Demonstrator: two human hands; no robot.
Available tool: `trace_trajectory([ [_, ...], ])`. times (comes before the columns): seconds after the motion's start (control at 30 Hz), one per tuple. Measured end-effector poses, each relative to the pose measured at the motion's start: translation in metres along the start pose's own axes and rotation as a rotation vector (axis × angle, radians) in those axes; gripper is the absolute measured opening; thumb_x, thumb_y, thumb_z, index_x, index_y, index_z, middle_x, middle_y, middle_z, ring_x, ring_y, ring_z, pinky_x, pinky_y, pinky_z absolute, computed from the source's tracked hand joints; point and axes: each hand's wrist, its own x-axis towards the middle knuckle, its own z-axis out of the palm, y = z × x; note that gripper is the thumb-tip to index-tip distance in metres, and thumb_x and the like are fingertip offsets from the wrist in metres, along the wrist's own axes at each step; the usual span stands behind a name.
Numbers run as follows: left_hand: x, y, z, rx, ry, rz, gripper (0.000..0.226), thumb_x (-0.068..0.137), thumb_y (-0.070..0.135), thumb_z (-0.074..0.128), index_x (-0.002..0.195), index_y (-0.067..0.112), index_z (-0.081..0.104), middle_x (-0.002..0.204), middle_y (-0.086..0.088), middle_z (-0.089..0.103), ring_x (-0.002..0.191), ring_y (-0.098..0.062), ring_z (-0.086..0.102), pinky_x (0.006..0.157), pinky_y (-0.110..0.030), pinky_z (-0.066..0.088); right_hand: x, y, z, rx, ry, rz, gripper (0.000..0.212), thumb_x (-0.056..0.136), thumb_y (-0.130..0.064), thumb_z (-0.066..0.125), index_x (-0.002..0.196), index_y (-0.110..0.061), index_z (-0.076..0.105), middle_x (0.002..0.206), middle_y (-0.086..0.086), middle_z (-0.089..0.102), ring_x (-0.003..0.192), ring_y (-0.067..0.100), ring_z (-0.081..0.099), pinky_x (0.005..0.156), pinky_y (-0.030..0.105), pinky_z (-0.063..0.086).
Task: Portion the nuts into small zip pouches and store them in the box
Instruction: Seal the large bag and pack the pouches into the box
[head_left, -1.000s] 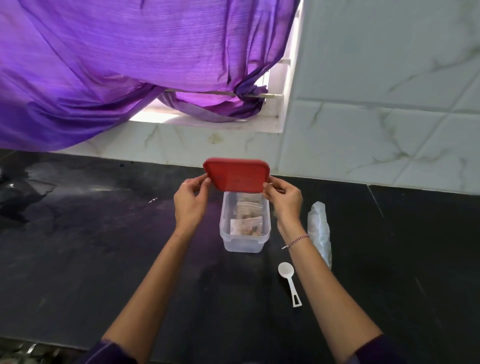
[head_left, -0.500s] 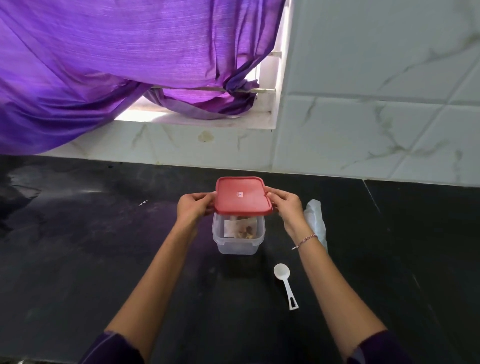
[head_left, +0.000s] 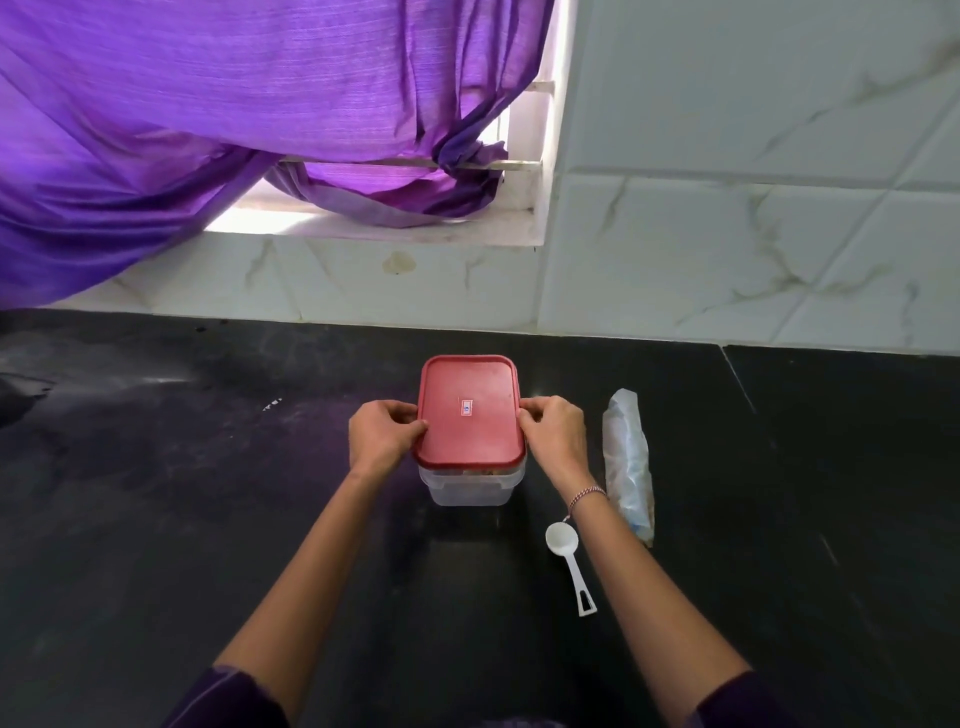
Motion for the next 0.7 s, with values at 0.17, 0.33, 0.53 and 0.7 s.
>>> trace_trajectory([
  [0.17,-0.014,-0.004,0.004,0.052,0.017,0.050,0.026,0.082,0.017,0.076,0.106,0.009,0.073,0.085,0.002,0.067,0.079,-0.012,0.063,0.079,-0.028,0.055,-0.013,0.014,0.007,-0.036,0.015,-0.011,0.030,0.091,-0.021,0.061,0.119,-0.013,0.066,0.100,0.002,0.061,0.087,0.012,0.058,0.079,0.023,0.050],
  [0.33,-0.024,-0.005,0.008,0.095,0.038,0.052,0.028,0.089,0.030,0.068,0.115,0.018,0.065,0.096,0.003,0.066,0.087,-0.011,0.061,0.070,-0.027,0.049,-0.026,0.016,0.010,-0.010,0.015,0.030,0.040,0.094,-0.030,0.055,0.131,-0.012,0.053,0.111,0.004,0.056,0.097,0.012,0.055,0.078,0.021,0.045],
  [0.53,-0.034,-0.013,0.021,0.238,0.014,0.009,0.046,0.101,0.044,0.040,0.136,0.014,0.043,0.114,-0.008,0.066,0.102,-0.027,0.064,0.081,-0.038,0.050,-0.044,0.022,0.024,0.021,-0.152,0.180,0.054,0.090,-0.064,0.037,0.109,-0.014,0.047,0.108,0.006,0.061,0.091,0.020,0.063,0.081,0.037,0.055],
  [0.7,-0.040,-0.014,0.030,0.265,0.018,0.045,0.037,0.104,0.041,0.026,0.099,0.011,0.048,0.095,-0.010,0.065,0.082,-0.027,0.062,0.072,-0.039,0.050,-0.046,0.024,0.025,-0.041,-0.228,0.292,0.081,0.072,-0.087,0.019,0.091,-0.018,0.056,0.086,0.006,0.066,0.080,0.025,0.067,0.075,0.044,0.057],
])
